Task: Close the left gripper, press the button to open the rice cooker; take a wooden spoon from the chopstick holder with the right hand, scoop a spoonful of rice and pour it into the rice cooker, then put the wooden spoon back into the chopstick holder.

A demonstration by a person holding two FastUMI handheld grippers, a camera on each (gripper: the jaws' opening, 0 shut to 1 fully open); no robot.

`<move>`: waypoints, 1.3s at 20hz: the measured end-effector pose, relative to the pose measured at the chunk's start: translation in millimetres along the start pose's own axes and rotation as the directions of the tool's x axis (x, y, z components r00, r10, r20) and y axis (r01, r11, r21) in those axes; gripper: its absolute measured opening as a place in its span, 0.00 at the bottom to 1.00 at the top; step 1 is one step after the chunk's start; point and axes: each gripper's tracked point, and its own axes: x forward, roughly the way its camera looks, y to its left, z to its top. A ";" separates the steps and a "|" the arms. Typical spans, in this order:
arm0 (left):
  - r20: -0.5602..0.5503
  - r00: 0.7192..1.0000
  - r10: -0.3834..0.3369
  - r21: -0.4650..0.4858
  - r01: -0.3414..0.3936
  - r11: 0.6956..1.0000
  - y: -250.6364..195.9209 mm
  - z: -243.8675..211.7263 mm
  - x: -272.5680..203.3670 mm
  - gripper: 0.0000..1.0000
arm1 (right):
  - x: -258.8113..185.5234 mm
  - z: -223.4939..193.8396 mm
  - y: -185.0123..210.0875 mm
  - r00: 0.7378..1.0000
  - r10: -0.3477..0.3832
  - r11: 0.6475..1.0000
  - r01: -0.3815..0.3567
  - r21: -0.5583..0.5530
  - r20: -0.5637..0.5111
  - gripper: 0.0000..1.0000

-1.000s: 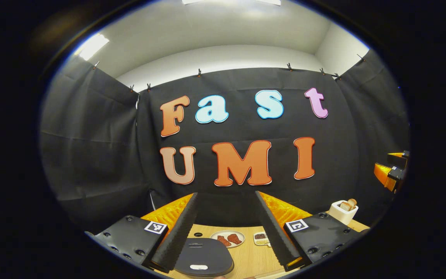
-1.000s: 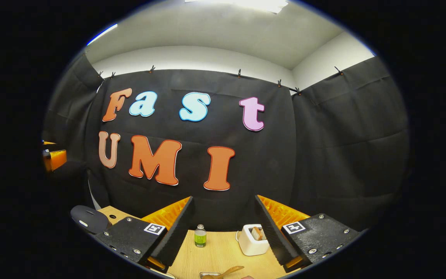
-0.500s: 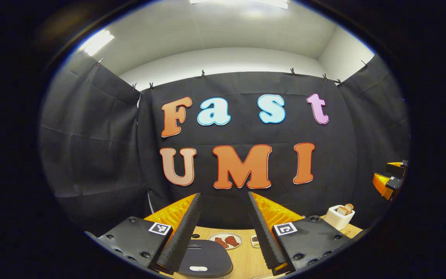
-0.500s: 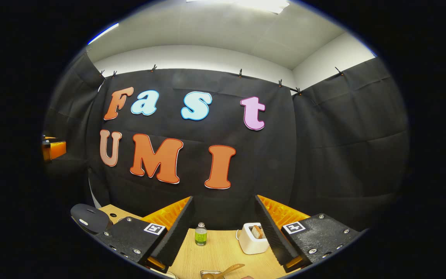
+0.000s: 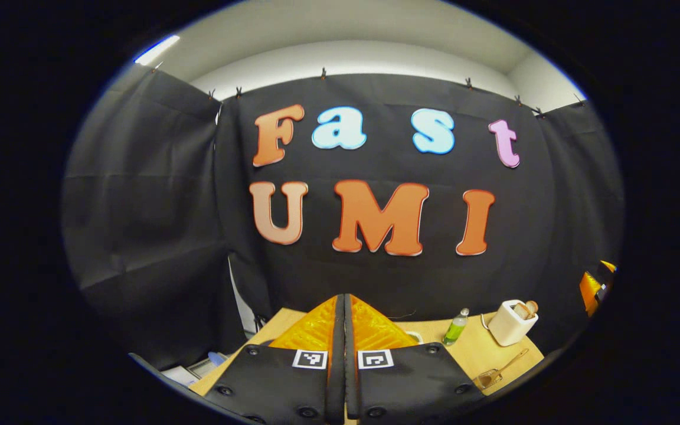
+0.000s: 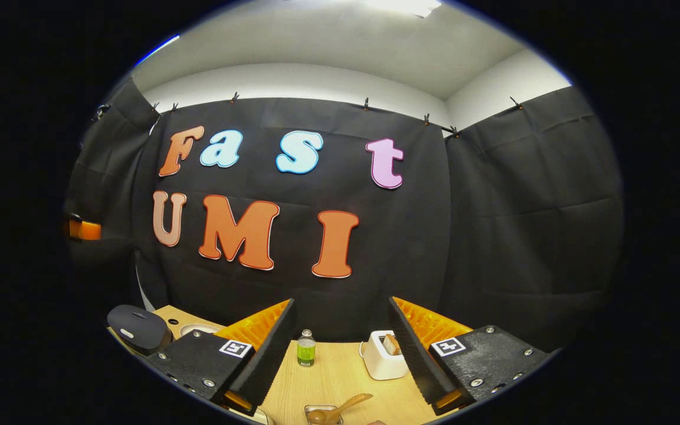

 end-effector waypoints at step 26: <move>-0.869 0.489 -0.076 -0.192 -0.192 0.963 73.4 -263.8 61.9 0.02 | 1.7 -75.4 1.0 0.991 0.003 1.000 -0.002 0.013 -0.137 0.94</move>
